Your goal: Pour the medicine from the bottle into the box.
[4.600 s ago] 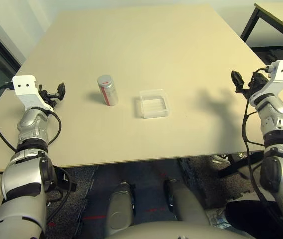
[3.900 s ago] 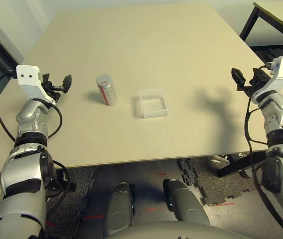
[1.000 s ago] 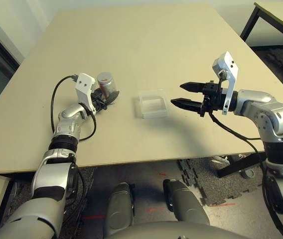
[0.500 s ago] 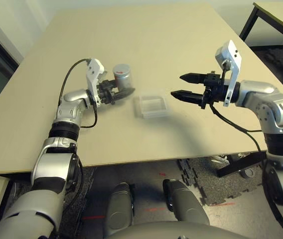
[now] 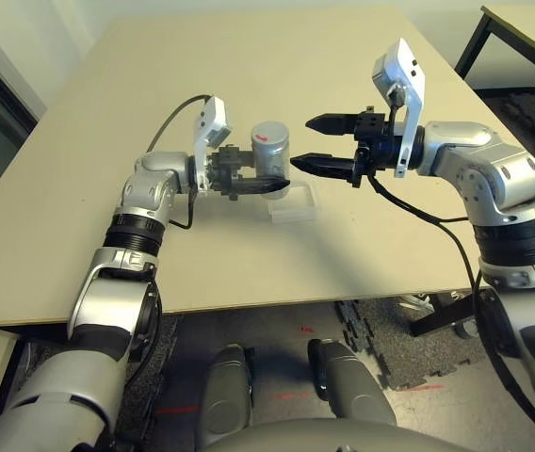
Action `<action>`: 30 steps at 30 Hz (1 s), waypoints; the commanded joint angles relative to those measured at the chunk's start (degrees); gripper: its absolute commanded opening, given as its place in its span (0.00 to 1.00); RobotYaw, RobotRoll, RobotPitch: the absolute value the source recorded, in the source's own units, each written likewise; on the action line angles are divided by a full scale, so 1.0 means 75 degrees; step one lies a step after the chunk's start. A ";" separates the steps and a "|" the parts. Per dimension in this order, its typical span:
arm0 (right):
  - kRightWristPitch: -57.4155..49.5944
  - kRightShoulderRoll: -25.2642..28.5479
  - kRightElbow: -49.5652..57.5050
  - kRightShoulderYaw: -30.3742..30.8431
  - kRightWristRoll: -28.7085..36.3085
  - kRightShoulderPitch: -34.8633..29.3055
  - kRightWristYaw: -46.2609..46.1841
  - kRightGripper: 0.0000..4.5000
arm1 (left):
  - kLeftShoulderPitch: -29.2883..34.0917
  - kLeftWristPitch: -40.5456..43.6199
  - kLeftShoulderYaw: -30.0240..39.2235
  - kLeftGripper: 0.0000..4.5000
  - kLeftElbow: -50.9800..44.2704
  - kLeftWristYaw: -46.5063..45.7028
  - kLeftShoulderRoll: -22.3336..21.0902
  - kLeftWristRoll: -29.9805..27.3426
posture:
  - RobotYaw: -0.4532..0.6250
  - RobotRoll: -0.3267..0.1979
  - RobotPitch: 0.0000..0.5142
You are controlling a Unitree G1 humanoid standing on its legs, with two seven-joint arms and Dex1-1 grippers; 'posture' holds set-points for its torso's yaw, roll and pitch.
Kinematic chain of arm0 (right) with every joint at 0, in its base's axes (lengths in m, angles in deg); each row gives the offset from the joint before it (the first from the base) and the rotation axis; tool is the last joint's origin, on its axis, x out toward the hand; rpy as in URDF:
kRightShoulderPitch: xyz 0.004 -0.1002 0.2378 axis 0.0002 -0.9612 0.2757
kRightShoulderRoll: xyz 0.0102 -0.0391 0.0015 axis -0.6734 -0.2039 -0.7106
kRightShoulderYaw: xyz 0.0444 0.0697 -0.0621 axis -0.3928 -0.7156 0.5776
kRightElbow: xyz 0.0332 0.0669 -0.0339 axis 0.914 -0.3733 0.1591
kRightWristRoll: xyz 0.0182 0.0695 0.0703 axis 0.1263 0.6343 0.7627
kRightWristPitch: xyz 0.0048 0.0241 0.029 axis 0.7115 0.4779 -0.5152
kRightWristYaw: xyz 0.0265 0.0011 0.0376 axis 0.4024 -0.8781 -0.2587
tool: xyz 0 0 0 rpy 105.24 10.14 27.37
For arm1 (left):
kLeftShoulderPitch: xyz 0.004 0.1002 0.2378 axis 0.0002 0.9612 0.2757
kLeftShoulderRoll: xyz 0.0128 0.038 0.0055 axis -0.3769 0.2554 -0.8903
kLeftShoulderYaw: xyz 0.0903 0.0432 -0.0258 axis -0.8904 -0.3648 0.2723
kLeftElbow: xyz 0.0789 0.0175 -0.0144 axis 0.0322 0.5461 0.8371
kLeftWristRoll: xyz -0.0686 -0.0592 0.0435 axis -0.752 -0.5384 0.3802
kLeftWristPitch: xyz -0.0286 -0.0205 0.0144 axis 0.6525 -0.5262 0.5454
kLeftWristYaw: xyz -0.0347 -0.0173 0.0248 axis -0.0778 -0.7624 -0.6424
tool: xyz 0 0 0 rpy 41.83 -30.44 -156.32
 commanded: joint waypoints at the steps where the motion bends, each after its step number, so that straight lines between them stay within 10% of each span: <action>1: -0.0029 -0.0139 -0.0086 0.0128 -0.0131 0.0208 -0.0184 1.00 | -0.0220 -0.0298 -0.0160 0.57 0.0299 0.0047 0.0142 0.0177 | 0.26 0.62 0.17; 30: -0.1810 -0.1602 0.2275 -0.0228 -0.0672 -0.0512 -0.4329 1.00 | -0.0966 -0.1669 0.0143 0.57 0.2241 -0.1045 0.0698 0.0556 | 0.22 0.62 0.17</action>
